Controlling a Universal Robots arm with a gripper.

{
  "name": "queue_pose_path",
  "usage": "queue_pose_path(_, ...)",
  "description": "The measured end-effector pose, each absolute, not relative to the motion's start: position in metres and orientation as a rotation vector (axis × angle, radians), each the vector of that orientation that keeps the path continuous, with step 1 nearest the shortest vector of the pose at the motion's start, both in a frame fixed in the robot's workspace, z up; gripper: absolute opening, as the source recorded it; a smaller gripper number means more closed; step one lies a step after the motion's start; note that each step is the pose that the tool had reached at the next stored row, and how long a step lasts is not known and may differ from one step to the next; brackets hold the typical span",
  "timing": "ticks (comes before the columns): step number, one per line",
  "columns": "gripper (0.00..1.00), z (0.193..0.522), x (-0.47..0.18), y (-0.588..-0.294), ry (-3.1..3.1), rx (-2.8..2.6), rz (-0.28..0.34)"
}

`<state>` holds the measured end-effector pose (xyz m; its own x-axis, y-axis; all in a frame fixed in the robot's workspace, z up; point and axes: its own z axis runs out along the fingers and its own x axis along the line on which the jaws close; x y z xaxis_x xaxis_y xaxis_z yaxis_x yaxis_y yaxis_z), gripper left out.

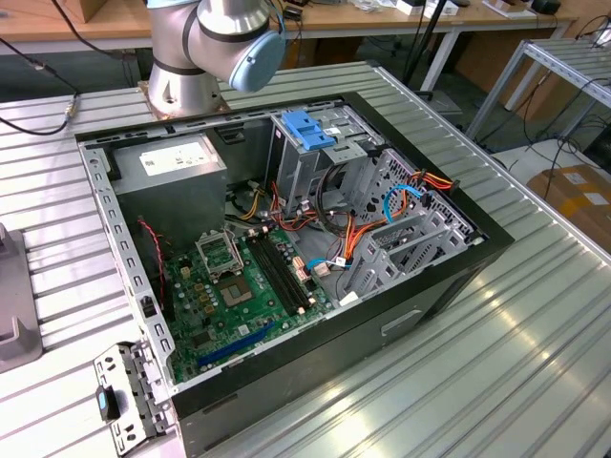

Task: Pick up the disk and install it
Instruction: 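Pick up the disk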

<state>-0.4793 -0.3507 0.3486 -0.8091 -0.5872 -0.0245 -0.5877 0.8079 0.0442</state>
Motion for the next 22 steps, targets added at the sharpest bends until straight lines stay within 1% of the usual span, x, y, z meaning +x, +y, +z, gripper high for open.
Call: queue_pose_path(22,0.1,0.3486,-0.4793,-0.3507,2.873,-1.257,0.079)
